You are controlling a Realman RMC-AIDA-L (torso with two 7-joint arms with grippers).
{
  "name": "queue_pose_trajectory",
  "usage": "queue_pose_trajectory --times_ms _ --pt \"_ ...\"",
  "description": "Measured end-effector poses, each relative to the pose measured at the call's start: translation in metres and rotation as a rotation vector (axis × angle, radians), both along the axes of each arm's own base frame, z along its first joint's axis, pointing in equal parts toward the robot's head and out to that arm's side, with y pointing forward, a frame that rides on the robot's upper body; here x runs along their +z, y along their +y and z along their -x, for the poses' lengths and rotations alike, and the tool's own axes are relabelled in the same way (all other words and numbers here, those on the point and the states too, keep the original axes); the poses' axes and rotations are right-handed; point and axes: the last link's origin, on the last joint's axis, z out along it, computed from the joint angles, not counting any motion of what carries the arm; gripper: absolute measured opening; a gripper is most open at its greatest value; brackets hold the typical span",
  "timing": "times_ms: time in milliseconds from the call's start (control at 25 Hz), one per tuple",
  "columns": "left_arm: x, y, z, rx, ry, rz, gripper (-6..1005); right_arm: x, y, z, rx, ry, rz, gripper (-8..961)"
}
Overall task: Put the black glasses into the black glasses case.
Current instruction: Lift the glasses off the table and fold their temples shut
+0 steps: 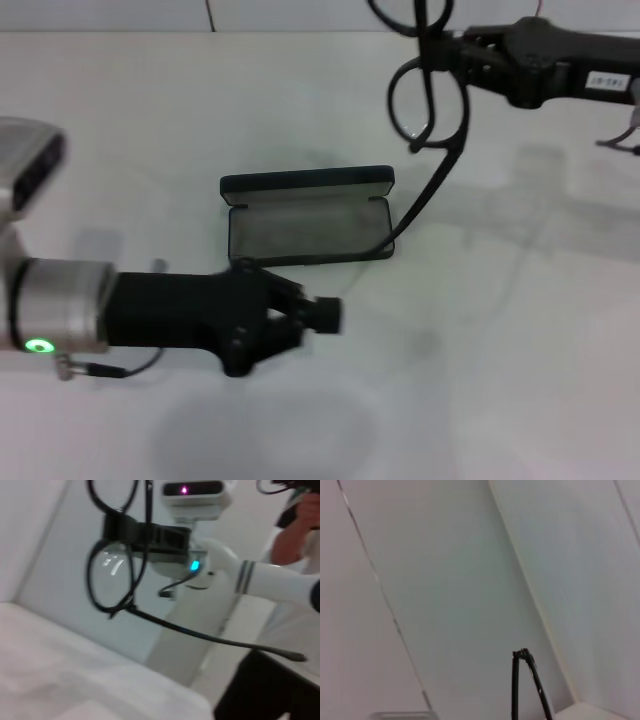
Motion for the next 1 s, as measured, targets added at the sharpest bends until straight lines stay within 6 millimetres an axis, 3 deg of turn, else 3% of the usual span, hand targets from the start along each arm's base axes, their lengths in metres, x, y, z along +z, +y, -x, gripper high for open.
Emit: queue_pose_trajectory --times_ms 280,1000 --pt "-0.019 0.009 -0.025 -0.057 -0.029 0.038 6 -0.024 -0.004 0.002 0.008 0.024 0.087 85" --pt "-0.026 0.003 -0.011 -0.011 0.024 0.046 7 -0.067 -0.020 -0.006 -0.023 0.058 0.140 85"
